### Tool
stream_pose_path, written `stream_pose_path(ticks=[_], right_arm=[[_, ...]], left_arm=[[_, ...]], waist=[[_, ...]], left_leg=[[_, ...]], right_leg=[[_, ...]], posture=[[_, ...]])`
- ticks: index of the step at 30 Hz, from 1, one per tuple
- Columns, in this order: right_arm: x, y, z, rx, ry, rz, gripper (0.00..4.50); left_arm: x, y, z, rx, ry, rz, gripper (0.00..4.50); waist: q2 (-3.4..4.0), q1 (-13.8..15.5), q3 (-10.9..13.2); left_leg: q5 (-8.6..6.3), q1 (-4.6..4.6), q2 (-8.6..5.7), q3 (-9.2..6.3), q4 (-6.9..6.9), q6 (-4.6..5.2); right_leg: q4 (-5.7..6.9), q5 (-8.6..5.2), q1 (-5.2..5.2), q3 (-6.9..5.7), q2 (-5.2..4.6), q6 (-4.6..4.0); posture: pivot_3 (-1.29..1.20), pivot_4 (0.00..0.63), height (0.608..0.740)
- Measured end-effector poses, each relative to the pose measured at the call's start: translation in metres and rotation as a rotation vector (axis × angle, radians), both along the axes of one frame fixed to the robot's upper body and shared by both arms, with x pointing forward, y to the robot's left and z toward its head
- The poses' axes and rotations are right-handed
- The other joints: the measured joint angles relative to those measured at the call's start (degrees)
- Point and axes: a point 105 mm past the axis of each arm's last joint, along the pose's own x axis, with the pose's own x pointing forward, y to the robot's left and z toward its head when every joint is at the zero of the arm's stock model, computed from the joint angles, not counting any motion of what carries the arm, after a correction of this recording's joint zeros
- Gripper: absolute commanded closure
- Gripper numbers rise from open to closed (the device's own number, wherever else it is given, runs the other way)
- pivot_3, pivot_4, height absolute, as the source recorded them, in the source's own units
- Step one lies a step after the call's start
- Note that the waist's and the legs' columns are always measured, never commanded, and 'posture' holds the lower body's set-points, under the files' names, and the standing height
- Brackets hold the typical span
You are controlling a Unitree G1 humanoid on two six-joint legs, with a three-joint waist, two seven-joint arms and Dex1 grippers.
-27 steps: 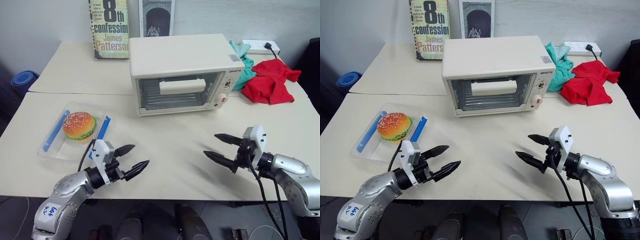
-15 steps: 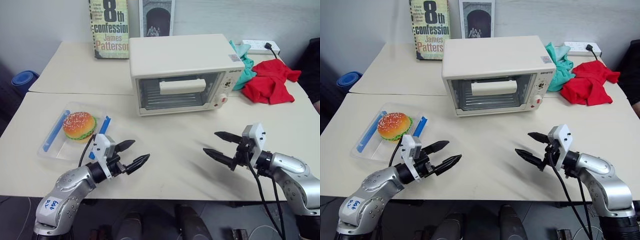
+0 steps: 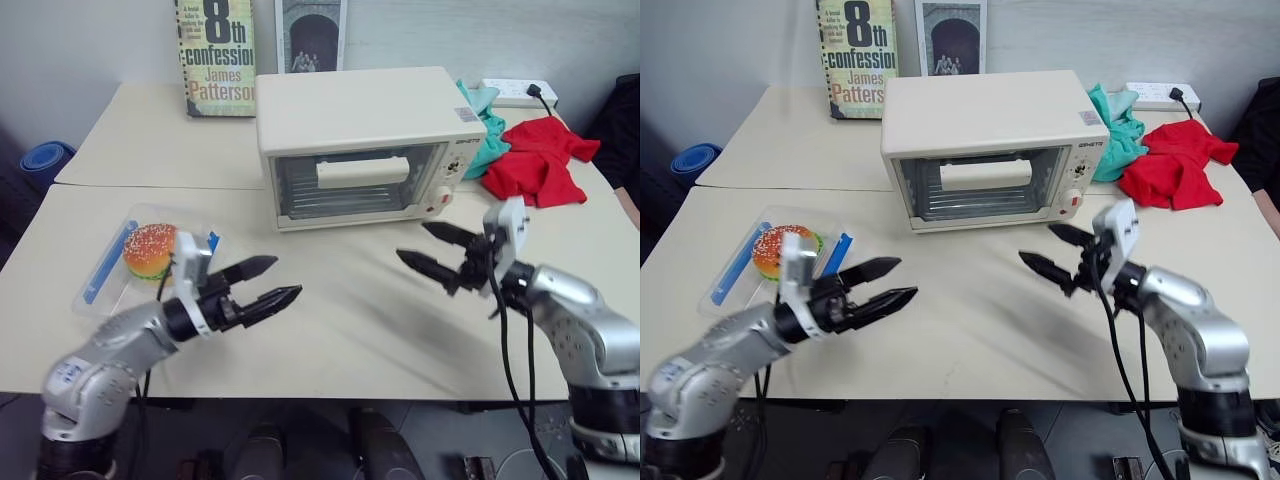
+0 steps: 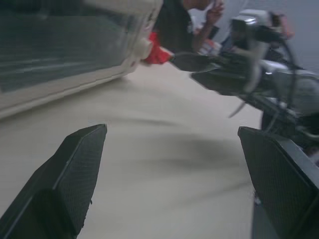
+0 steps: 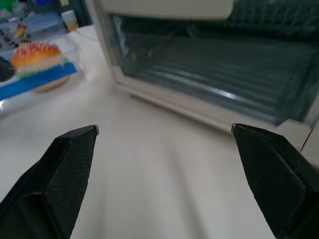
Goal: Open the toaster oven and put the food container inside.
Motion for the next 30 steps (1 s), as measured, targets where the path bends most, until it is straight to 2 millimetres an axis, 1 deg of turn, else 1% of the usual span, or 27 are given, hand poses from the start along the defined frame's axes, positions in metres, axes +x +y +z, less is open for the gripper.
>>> stream_pose_path(ticks=[3, 5, 9, 13, 19, 22, 25, 26, 27, 30], right_arm=[[0.017, 0.003, 0.017, 0.024, -0.019, -0.004, 0.02], [0.028, 0.004, 0.020, 0.011, -0.014, -0.012, 0.02], [0.038, 0.015, 0.017, -0.018, 0.005, 0.012, 0.02], [0.043, 0.022, 0.024, -0.010, -0.021, 0.030, 0.02], [0.038, 0.028, 0.028, -0.010, -0.044, 0.077, 0.02], [0.028, 0.034, 0.030, -0.012, -0.070, 0.124, 0.02], [0.018, 0.036, 0.026, 0.001, -0.078, 0.156, 0.02], [0.014, 0.036, 0.024, 0.005, -0.077, 0.163, 0.00], [0.011, 0.037, 0.022, 0.007, -0.074, 0.169, 0.00], [0.003, 0.038, 0.014, 0.005, -0.068, 0.180, 0.00]], left_arm=[[-0.004, 0.003, 0.025, 0.056, -0.078, -0.066, 0.00], [-0.002, 0.006, 0.036, 0.088, -0.104, -0.091, 0.00], [0.009, 0.016, 0.045, 0.113, -0.113, -0.080, 0.00], [0.019, 0.018, 0.055, 0.117, -0.136, -0.066, 0.00], [0.025, 0.017, 0.052, 0.128, -0.131, -0.048, 0.00], [0.030, 0.014, 0.058, 0.127, -0.155, -0.033, 0.00], [0.041, 0.016, 0.057, 0.128, -0.144, 0.003, 0.00], [0.047, 0.016, 0.057, 0.125, -0.140, 0.015, 0.44], [0.050, 0.016, 0.059, 0.114, -0.141, 0.023, 0.60], [0.063, 0.013, 0.071, 0.085, -0.176, 0.040, 1.57]], waist=[[0.00, -0.01, 0.00], [0.00, -0.01, 0.00], [0.00, -0.06, 0.00], [0.00, -0.05, 0.00], [0.00, -0.30, 0.00], [0.00, -0.20, 0.00], [0.00, -0.19, 0.00], [0.00, -0.21, 0.00], [0.00, -0.29, 0.00], [0.00, -0.56, 0.00]], left_leg=[[0.00, -0.04, 0.01, 0.00, -0.04, -0.01], [0.00, -0.08, 0.00, 0.00, -0.06, -0.01], [0.00, -0.24, 0.01, 0.03, -0.08, -0.01], [0.02, -0.41, 0.01, 0.10, -0.07, -0.04], [0.02, -0.44, 0.06, 0.14, -0.08, -0.04], [0.02, -0.44, 0.06, 0.14, -0.06, -0.04], [0.02, -0.43, 0.05, 0.14, -0.04, -0.04], [0.02, -0.44, 0.05, 0.14, -0.04, -0.04], [0.02, -0.44, 0.06, 0.15, -0.05, -0.04], [0.02, -0.43, 0.06, 0.15, -0.05, -0.04]], right_leg=[[-0.02, -0.02, -0.04, -0.02, 0.02, -0.03], [-0.03, -0.02, -0.11, -0.02, 0.02, -0.04], [0.09, -0.03, -0.34, -0.04, 0.02, -0.06], [0.29, -0.03, -0.62, -0.03, 0.01, -0.06], [0.35, -0.03, -0.71, -0.04, 0.02, -0.06], [0.38, -0.03, -0.71, -0.04, 0.02, -0.06], [0.41, -0.03, -0.71, -0.03, 0.03, -0.06], [0.43, -0.03, -0.73, -0.03, 0.04, -0.06], [0.44, -0.03, -0.74, -0.03, 0.05, -0.06], [0.50, -0.04, -0.77, -0.03, 0.06, -0.07]], posture=[[0.00, 0.150, 0.740], [0.00, 0.150, 0.740], [0.00, 0.150, 0.740], [0.00, 0.150, 0.740], [0.00, 0.150, 0.740], [0.00, 0.150, 0.740], [0.00, 0.150, 0.740], [0.00, 0.150, 0.740], [0.00, 0.150, 0.740], [0.00, 0.150, 0.740]])
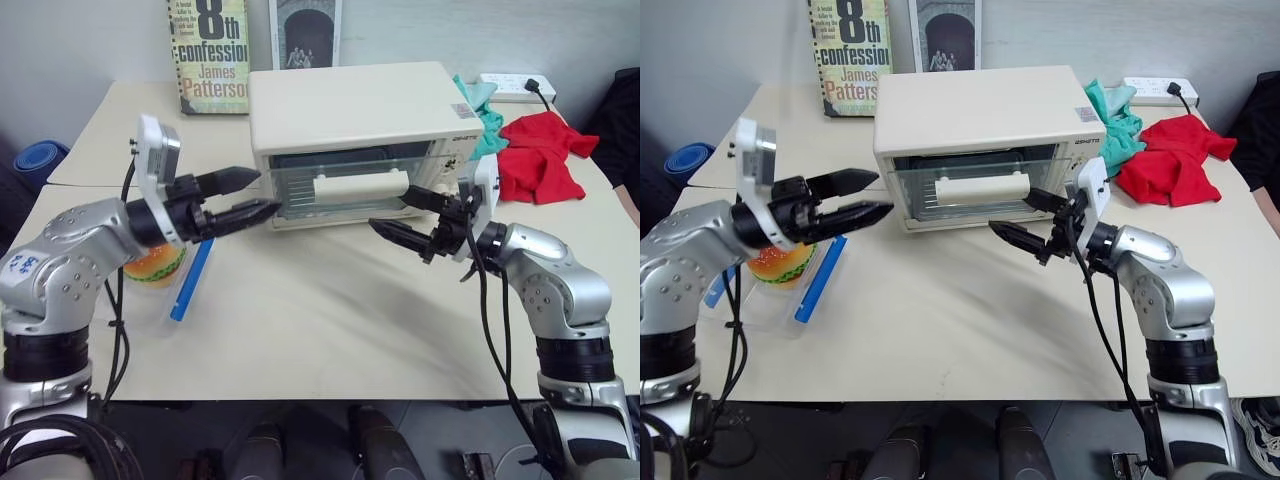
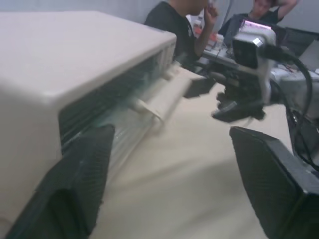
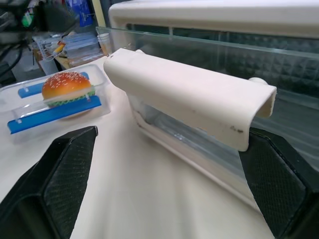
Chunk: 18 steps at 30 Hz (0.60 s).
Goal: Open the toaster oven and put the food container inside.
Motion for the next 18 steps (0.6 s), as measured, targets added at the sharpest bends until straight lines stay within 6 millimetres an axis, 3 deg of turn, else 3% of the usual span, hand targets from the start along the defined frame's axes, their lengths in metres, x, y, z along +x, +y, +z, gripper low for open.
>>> stream_pose_path(ticks=[9, 18], right_arm=[[-0.012, 0.005, -0.019, 0.025, 0.036, 0.007, 0.00], [-0.014, 0.006, -0.024, 0.042, 0.039, -0.008, 0.00]], left_arm=[[0.030, -0.012, 0.007, 0.062, -0.071, -0.003, 4.46], [0.049, -0.025, -0.023, 0.225, -0.081, -0.071, 4.49]], waist=[[0.00, -0.91, 0.00], [0.00, -0.87, 0.00]], left_leg=[[0.03, 0.03, -0.01, 0.03, 0.00, -0.06], [0.04, 0.05, 0.00, 0.03, -0.01, -0.06]], right_leg=[[0.24, -0.03, -0.07, 0.01, 0.02, -0.05], [0.29, -0.04, -0.08, 0.01, 0.03, -0.07]], posture=[[0.00, 0.150, 0.740], [0.00, 0.150, 0.740]])
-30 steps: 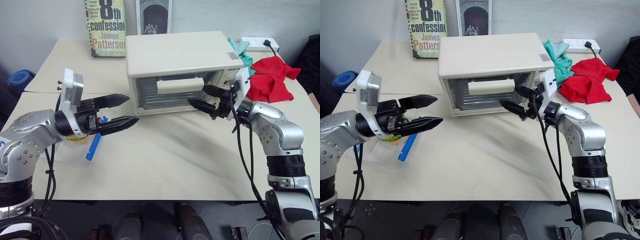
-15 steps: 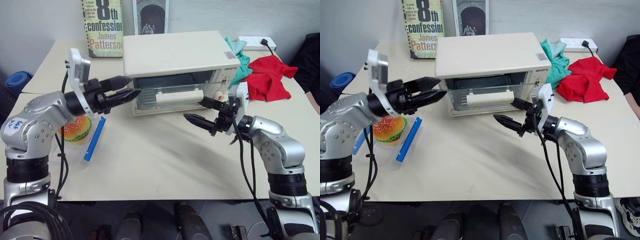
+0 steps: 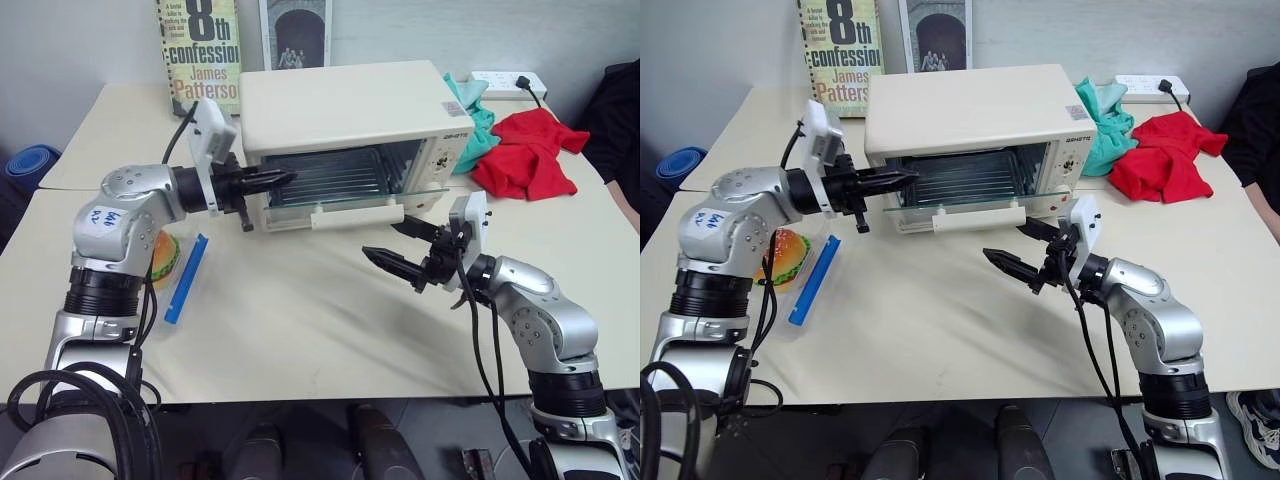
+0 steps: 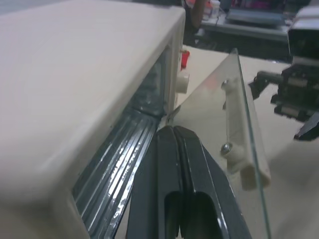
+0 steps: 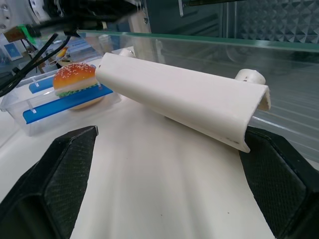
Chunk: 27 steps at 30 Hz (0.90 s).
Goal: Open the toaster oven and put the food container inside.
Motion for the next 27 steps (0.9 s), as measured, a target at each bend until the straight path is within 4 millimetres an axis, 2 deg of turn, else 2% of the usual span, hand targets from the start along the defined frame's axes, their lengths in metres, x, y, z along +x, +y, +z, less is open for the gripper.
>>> stream_pose_path(ticks=[6, 9, 12, 13, 18, 22, 24, 27], right_arm=[[-0.004, -0.005, -0.002, -0.022, -0.004, -0.031, 0.00], [-0.016, -0.024, -0.013, -0.098, 0.026, -0.070, 0.00], [-0.043, -0.051, -0.028, -0.201, 0.101, -0.080, 0.00], [-0.050, -0.054, -0.028, -0.211, 0.110, -0.074, 0.00], [-0.076, -0.052, -0.013, -0.206, 0.113, 0.006, 0.00], [-0.094, -0.041, 0.006, -0.176, 0.107, 0.108, 0.00], [-0.099, -0.035, 0.021, -0.153, 0.075, 0.158, 0.00], [-0.098, -0.027, 0.042, -0.131, 0.021, 0.201, 0.00]], left_arm=[[-0.001, -0.003, -0.010, 0.060, -0.006, -0.043, 4.49], [-0.002, -0.002, -0.019, 0.079, 0.007, -0.045, 4.49], [-0.010, 0.001, -0.033, 0.112, 0.024, -0.053, 4.49], [-0.013, 0.001, -0.037, 0.126, 0.032, -0.060, 4.49], [-0.025, -0.006, -0.050, 0.178, 0.029, -0.099, 4.49], [-0.030, -0.008, -0.082, 0.273, 0.062, -0.090, 4.49], [-0.031, -0.008, -0.099, 0.331, 0.077, -0.076, 4.49], [-0.032, -0.008, -0.108, 0.372, 0.066, -0.060, 4.49]], waist=[[0.00, 0.26, 0.00], [0.00, 0.68, 0.00], [-0.01, 1.66, 0.00], [-0.03, 1.60, 0.01], [-0.05, 1.52, 0.03], [-0.06, 1.54, 0.03], [-0.06, 1.58, 0.03], [-0.09, 1.69, 0.05]], left_leg=[[0.00, -0.02, -0.01, -0.01, 0.00, 0.00], [-0.01, -0.08, -0.03, -0.01, 0.02, 0.01], [-0.03, -0.09, -0.05, 0.00, 0.03, 0.06], [-0.04, -0.07, -0.04, 0.00, 0.08, 0.06], [-0.02, 0.21, -0.04, 0.02, 0.14, 0.08], [-0.02, 0.23, -0.02, 0.01, 0.15, 0.08], [-0.02, 0.21, -0.03, 0.00, 0.18, 0.08], [-0.02, 0.20, -0.02, -0.01, 0.16, 0.08]], right_leg=[[0.03, 0.00, 0.01, 0.00, -0.02, 0.00], [0.04, 0.00, 0.02, -0.01, -0.05, 0.01], [0.00, -0.04, 0.05, -0.01, -0.07, 0.07], [-0.01, -0.04, 0.07, -0.01, -0.06, 0.08], [0.04, -0.07, 0.26, 0.02, -0.01, 0.04], [0.04, -0.07, 0.29, 0.03, 0.01, 0.04], [0.03, -0.07, 0.29, 0.02, -0.01, 0.04], [0.02, -0.07, 0.28, 0.00, -0.01, 0.04]], posture=[[0.00, 0.150, 0.740], [0.00, 0.150, 0.740], [0.00, 0.150, 0.740], [0.00, 0.150, 0.740], [0.00, 0.150, 0.740], [0.00, 0.150, 0.740], [0.00, 0.150, 0.740], [0.00, 0.150, 0.740]])
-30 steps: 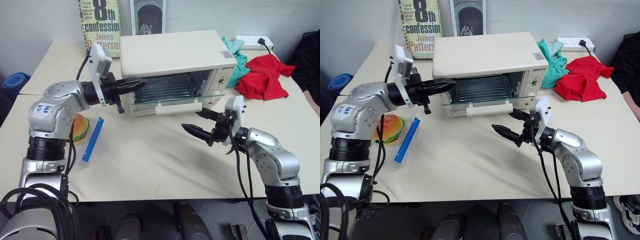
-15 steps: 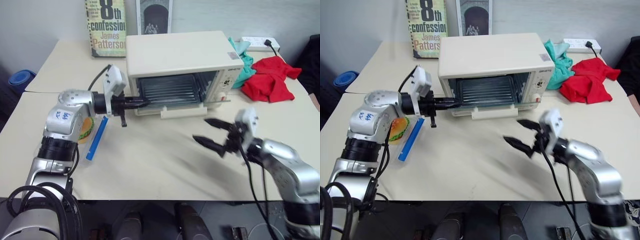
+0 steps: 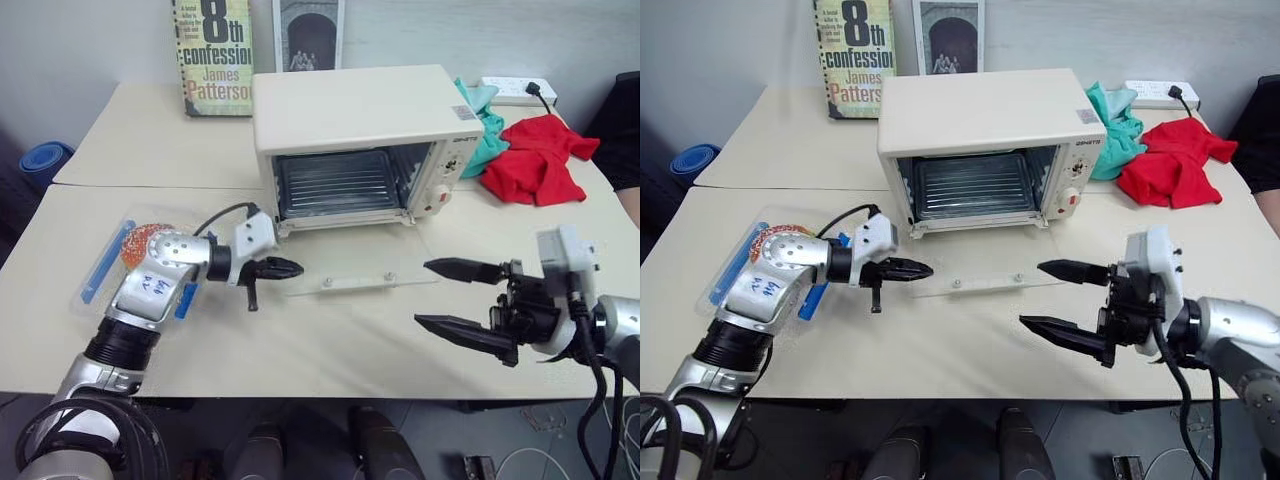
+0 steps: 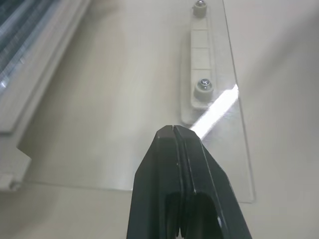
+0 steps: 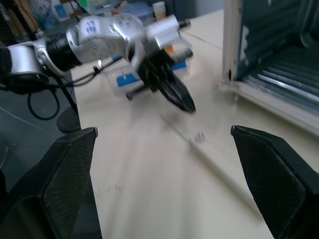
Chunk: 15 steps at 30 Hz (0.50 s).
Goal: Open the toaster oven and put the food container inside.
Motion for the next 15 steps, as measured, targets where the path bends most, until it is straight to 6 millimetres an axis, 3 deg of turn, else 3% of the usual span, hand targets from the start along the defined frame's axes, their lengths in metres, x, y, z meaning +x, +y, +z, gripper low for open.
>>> stream_pose_path(ticks=[2, 6, 11, 15], right_arm=[[0.001, 0.003, 0.009, 0.013, -0.021, 0.018, 0.00], [0.005, 0.005, 0.018, 0.016, -0.042, 0.039, 0.00], [0.013, 0.012, 0.012, 0.008, -0.001, 0.101, 0.00], [0.028, 0.015, 0.007, -0.006, 0.016, 0.158, 0.00]], left_arm=[[-0.002, -0.001, 0.001, 0.004, -0.019, 0.004, 4.49], [-0.008, 0.002, 0.011, -0.072, 0.011, 0.071, 3.73], [-0.035, 0.030, 0.070, -0.288, 0.004, 0.208, 2.21], [-0.079, 0.067, 0.070, -0.393, 0.087, 0.376, 1.02]], waist=[[0.00, 0.01, 0.00], [-0.03, -0.11, 0.02], [-0.04, -0.15, 0.02], [-0.07, -1.29, 0.04]], left_leg=[[0.00, -0.02, 0.01, 0.01, -0.02, 0.00], [0.00, -0.10, 0.06, 0.00, -0.04, 0.00], [-0.03, -0.06, 0.24, 0.01, -0.05, 0.03], [-0.07, -0.01, 0.40, 0.07, -0.05, -0.02]], right_leg=[[-0.04, 0.00, 0.00, 0.00, -0.02, 0.00], [-0.05, 0.00, -0.08, -0.01, -0.01, 0.00], [0.00, -0.04, -0.12, -0.08, 0.08, -0.08], [0.03, -0.08, -0.13, -0.08, 0.18, -0.15]], posture=[[0.00, 0.150, 0.740], [0.00, 0.150, 0.740], [0.00, 0.150, 0.740], [0.00, 0.150, 0.740]])
